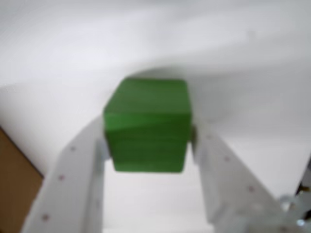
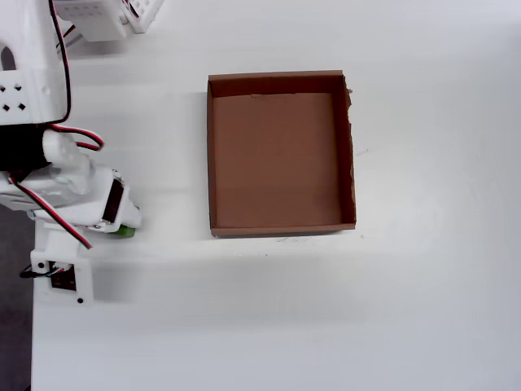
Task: Grasp a green cube and put it in a box.
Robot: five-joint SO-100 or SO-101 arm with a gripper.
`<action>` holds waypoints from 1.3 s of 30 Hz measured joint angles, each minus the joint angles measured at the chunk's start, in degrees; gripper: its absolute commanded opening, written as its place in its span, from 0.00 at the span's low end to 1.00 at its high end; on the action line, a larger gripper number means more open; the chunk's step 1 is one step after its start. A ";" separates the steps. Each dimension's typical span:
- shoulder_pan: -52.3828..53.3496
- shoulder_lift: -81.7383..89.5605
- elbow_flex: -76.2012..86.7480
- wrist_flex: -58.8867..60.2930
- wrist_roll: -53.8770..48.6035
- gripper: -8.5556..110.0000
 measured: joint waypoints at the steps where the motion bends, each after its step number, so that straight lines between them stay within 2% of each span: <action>1: 0.00 0.00 0.00 0.00 0.00 0.21; 10: 0.00 0.00 0.00 0.00 0.53 0.20; 24: -2.99 6.24 -3.16 7.38 7.03 0.19; 31: -9.67 12.39 -4.83 11.87 12.48 0.19; 39: -20.30 14.24 -4.83 10.46 20.39 0.19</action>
